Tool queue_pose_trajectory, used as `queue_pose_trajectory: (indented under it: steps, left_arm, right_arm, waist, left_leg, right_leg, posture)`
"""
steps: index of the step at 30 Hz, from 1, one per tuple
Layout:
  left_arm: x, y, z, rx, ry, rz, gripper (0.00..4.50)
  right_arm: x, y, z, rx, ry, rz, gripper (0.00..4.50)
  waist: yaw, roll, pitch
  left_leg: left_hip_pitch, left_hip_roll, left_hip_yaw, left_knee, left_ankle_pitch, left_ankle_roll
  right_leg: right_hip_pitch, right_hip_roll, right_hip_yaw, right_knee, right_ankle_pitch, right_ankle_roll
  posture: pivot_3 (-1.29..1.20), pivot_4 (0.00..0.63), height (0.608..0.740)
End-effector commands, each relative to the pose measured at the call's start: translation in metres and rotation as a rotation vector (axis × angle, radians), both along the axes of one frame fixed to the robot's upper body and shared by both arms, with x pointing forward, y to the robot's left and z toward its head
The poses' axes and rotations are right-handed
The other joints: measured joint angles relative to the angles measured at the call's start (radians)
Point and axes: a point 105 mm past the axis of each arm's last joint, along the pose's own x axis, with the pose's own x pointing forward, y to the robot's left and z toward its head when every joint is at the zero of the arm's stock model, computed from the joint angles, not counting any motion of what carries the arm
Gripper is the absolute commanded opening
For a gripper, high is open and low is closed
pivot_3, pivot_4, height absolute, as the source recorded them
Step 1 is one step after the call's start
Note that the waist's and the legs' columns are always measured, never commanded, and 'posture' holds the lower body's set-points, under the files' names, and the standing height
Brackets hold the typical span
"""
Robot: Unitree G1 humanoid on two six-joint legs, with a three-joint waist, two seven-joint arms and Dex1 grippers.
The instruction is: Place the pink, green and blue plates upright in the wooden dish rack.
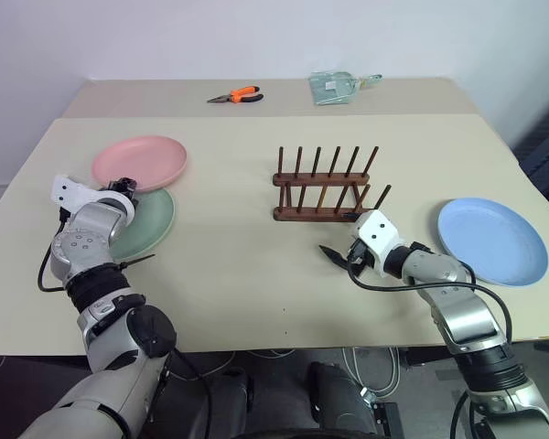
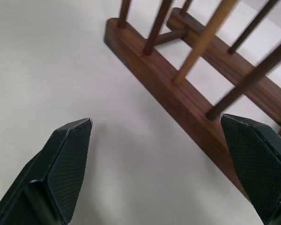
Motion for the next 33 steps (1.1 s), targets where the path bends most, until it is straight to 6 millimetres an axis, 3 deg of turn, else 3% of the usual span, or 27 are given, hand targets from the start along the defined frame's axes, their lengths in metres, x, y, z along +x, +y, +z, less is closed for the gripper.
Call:
queue_pose_trajectory:
  steps: [1, 2, 6, 9, 12, 15, 22, 25, 29, 31, 32, 33]
  left_arm:
    - [0.009, -0.013, 0.044, 0.090, -0.161, -0.076, 0.53]
    - [0.010, -0.021, 0.052, 0.130, -0.191, -0.118, 0.07]
    - [0.008, -0.069, 0.087, 0.273, -0.337, -0.315, 0.02]
    - [0.001, -0.119, 0.108, 0.381, -0.428, -0.490, 0.02]
    - [-0.011, -0.171, 0.122, 0.450, -0.494, -0.644, 0.02]
    - [-0.020, -0.200, 0.130, 0.450, -0.537, -0.715, 0.02]
    - [-0.037, -0.232, 0.137, 0.373, -0.598, -0.823, 0.02]
    - [-0.040, -0.234, 0.133, 0.373, -0.590, -0.849, 0.00]
    - [-0.042, -0.231, 0.130, 0.360, -0.591, -0.863, 0.00]
    - [-0.044, -0.230, 0.132, 0.336, -0.611, -0.867, 0.77]
    - [-0.046, -0.230, 0.135, 0.309, -0.634, -0.871, 1.06]
    - [-0.046, -0.228, 0.141, 0.262, -0.663, -0.858, 1.61]
  right_arm:
    - [-0.006, -0.007, 0.021, 0.022, -0.052, -0.006, 4.50]
    - [-0.008, -0.007, 0.024, 0.014, -0.060, -0.002, 4.50]
    - [-0.013, -0.001, 0.052, -0.029, -0.154, 0.037, 4.50]
    - [-0.011, 0.017, 0.091, -0.056, -0.311, 0.100, 4.50]
    - [-0.001, 0.034, 0.117, -0.201, -0.487, 0.145, 4.50]
    - [0.010, 0.046, 0.124, -0.392, -0.623, 0.179, 4.50]
    - [0.033, 0.049, 0.114, -0.594, -0.725, 0.188, 4.50]
    - [0.038, 0.044, 0.112, -0.631, -0.739, 0.170, 3.62]
    - [0.042, 0.039, 0.116, -0.673, -0.780, 0.138, 1.75]
    - [0.043, 0.037, 0.117, -0.691, -0.796, 0.127, 0.66]
    - [0.043, 0.036, 0.118, -0.702, -0.805, 0.125, 0.25]
    - [0.043, 0.036, 0.120, -0.708, -0.821, 0.123, 0.00]
  waist:
    - [0.001, 0.000, 0.000]
    - [0.002, 0.000, 0.000]
    - [-0.001, -0.001, 0.001]
    - [-0.003, -0.001, 0.001]
    - [-0.004, -0.001, 0.001]
    - [-0.003, -0.001, 0.001]
    - [-0.002, -0.001, 0.001]
    - [-0.003, -0.001, 0.001]
    - [-0.002, -0.001, 0.001]
    - [-0.002, -0.001, 0.001]
    - [-0.002, -0.002, 0.002]
    - [-0.002, -0.001, 0.002]
  left_leg:
    - [0.000, 0.000, 0.000, 0.000, 0.000, 0.000]
    - [0.000, 0.000, 0.000, 0.000, 0.000, 0.000]
    - [0.000, 0.000, 0.000, 0.000, 0.000, 0.000]
    - [0.000, 0.000, 0.000, 0.000, 0.000, 0.000]
    - [0.000, 0.000, 0.001, 0.000, 0.000, 0.000]
    - [0.000, 0.000, 0.001, 0.000, 0.000, 0.000]
    - [-0.001, 0.000, 0.002, -0.001, 0.000, 0.000]
    - [-0.001, 0.000, 0.002, -0.001, 0.000, 0.000]
    - [-0.001, 0.000, 0.002, -0.001, 0.000, 0.000]
    - [-0.001, 0.000, 0.001, 0.000, 0.000, 0.000]
    - [-0.001, 0.000, 0.002, -0.001, 0.000, 0.000]
    - [-0.001, 0.000, 0.001, -0.001, 0.000, 0.000]
  right_leg:
    - [0.000, 0.000, 0.000, 0.000, 0.000, 0.000]
    - [0.000, 0.000, 0.000, 0.000, 0.000, 0.000]
    - [0.000, 0.000, 0.000, 0.000, 0.000, 0.000]
    - [0.000, 0.000, 0.000, 0.000, 0.000, 0.000]
    - [0.000, 0.000, 0.000, 0.000, 0.000, 0.000]
    - [0.000, 0.000, 0.000, -0.001, 0.000, 0.000]
    - [-0.001, 0.000, 0.001, -0.002, 0.000, 0.000]
    - [-0.001, 0.000, 0.001, -0.002, 0.000, 0.000]
    - [-0.001, 0.000, 0.001, -0.002, 0.000, 0.000]
    - [-0.001, 0.000, 0.001, -0.002, 0.000, 0.000]
    - [-0.001, 0.000, 0.001, -0.002, 0.000, 0.000]
    - [-0.001, 0.000, 0.001, -0.002, 0.000, 0.000]
  posture:
    - [0.00, 0.150, 0.740]
    - [0.00, 0.150, 0.740]
    - [0.00, 0.150, 0.740]
    - [0.00, 0.150, 0.740]
    - [0.00, 0.150, 0.740]
    - [0.00, 0.150, 0.740]
    - [0.00, 0.150, 0.740]
    - [0.00, 0.150, 0.740]
    - [0.00, 0.150, 0.740]
    - [0.00, 0.150, 0.740]
    - [0.00, 0.150, 0.740]
    - [0.00, 0.150, 0.740]
